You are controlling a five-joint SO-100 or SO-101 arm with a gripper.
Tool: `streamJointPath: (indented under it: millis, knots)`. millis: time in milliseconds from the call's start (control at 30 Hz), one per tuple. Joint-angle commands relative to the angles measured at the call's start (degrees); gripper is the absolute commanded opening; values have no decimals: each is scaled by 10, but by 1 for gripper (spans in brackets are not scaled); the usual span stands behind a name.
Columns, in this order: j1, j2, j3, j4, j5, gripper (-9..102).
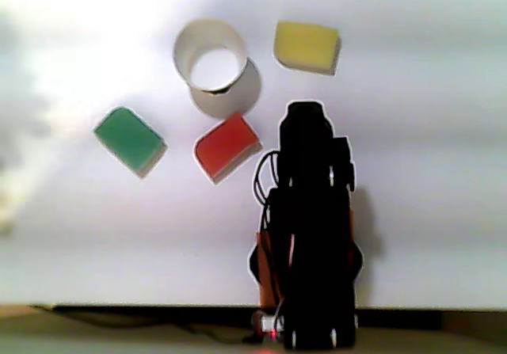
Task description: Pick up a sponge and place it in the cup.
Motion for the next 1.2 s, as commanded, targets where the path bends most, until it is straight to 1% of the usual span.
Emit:
streamJointPath:
  millis: [0, 1033, 1167]
  knots:
    - [5, 5, -3, 62, -4, 0]
    - [7, 5, -3, 62, -4, 0]
    - [7, 5, -3, 51, -5, 0]
